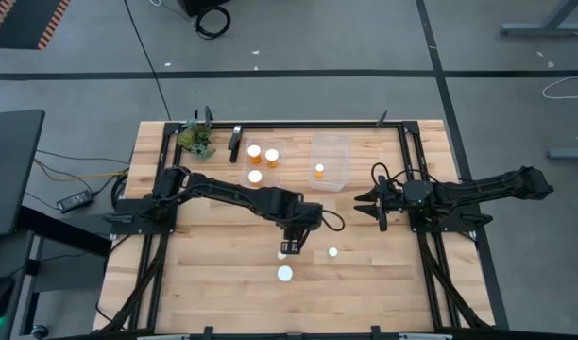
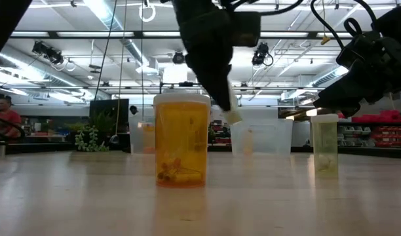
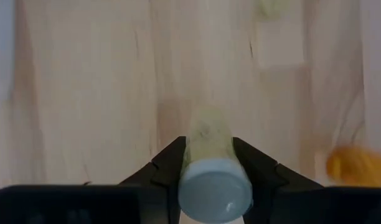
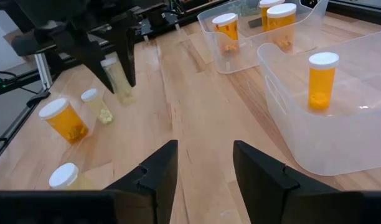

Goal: Pick and place medicine bottles into bin by pill shape (circle, oval)
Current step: Put the small yellow pill bottle in the right transparent bin

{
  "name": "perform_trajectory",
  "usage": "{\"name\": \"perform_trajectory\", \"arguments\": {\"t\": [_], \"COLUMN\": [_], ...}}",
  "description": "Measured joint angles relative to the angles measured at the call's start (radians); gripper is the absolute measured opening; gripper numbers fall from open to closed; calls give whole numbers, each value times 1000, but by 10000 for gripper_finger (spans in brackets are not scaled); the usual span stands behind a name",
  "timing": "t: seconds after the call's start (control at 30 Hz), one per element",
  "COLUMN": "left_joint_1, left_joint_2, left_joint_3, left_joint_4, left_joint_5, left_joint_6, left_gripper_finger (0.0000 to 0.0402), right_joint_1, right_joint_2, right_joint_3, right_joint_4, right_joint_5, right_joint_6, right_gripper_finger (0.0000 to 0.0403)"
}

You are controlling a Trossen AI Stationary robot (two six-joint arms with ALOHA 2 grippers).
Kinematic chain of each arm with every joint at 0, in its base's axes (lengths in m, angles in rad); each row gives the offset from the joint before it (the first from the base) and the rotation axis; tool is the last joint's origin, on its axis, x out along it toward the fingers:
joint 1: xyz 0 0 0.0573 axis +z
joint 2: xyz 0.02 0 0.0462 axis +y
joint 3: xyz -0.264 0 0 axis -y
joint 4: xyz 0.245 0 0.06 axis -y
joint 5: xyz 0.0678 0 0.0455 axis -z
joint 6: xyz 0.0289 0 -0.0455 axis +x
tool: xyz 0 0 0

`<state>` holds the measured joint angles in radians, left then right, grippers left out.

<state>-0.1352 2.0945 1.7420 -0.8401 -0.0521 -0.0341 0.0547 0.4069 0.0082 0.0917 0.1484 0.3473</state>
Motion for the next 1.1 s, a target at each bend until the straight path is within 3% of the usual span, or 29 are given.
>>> {"name": "perform_trajectory", "arguments": {"t": [0.33, 0.57, 0.7, 1.1], "left_joint_1": [32, 85, 120, 183], "left_joint_2": [0, 28, 57, 134], "left_joint_3": [0, 1, 1, 0], "left_joint_4": [319, 577, 623, 553], "left_joint_5": [-78, -91, -90, -79], "left_joint_6": [148, 162, 159, 15], "left_gripper_finger": [118, 124, 122, 124], "right_joint_1": [0, 0, 0, 0], "right_joint_2": [0, 0, 0, 0], "right_joint_3": [0, 0, 0, 0], "right_joint_4": [0, 0, 0, -10], "right_joint_5": [0, 0, 0, 0], "right_joint_6": [0, 0, 0, 0], "right_gripper_finger": [161, 161, 161, 161]}}
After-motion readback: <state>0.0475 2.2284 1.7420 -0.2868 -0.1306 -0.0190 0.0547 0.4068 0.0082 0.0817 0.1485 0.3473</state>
